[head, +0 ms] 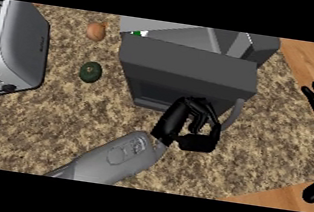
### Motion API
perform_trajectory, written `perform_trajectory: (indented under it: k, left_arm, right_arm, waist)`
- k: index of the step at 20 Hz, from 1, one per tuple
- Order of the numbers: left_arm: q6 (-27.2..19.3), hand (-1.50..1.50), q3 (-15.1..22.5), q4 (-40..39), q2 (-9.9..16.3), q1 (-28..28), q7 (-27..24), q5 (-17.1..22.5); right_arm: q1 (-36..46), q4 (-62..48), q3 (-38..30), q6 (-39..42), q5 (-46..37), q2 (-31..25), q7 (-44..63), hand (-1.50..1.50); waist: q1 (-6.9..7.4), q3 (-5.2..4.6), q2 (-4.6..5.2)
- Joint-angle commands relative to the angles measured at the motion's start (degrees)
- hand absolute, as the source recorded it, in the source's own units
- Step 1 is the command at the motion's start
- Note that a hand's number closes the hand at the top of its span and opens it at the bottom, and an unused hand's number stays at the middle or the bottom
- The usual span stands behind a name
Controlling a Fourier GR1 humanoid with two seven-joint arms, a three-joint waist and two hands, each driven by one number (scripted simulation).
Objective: Pick up the milk, place it into the microwave and close the microwave
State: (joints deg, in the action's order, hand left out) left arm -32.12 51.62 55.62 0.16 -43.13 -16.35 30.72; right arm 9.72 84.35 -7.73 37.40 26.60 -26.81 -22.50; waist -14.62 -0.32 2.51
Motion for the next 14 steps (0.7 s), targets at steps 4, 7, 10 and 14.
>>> perform_trajectory:
  k: [4, 7, 10, 14]
  left_arm:
    - [-1.84, 1.50, -6.81, -1.66, -0.16, -4.85, -4.13, 8.06]
    - [-1.25, 1.50, -7.94, -4.13, -0.16, -6.32, -5.36, 10.27]
    - [-0.74, 1.50, -8.58, -6.17, -0.16, -7.84, -7.02, 11.97]
    - [-0.22, 1.50, -10.05, -9.12, -0.16, -10.10, -8.62, 14.06]
  right_arm:
    - [1.50, 0.97, 0.09, 2.14, 4.81, -1.30, 2.91, -1.50]
    - [1.98, 1.84, 0.63, 2.46, 5.67, -1.27, 3.50, -1.50]
    - [2.76, 1.48, 0.03, 2.82, 7.09, -2.42, 4.55, -1.50]
    - [3.73, 2.34, 0.09, 3.11, 8.21, -2.86, 5.14, -1.50]
  waist:
    - [-2.10, -0.27, 1.15]
    - [-3.03, -0.17, 1.59]
    - [-3.49, -0.09, 1.93]
    - [-4.41, -0.04, 2.29]
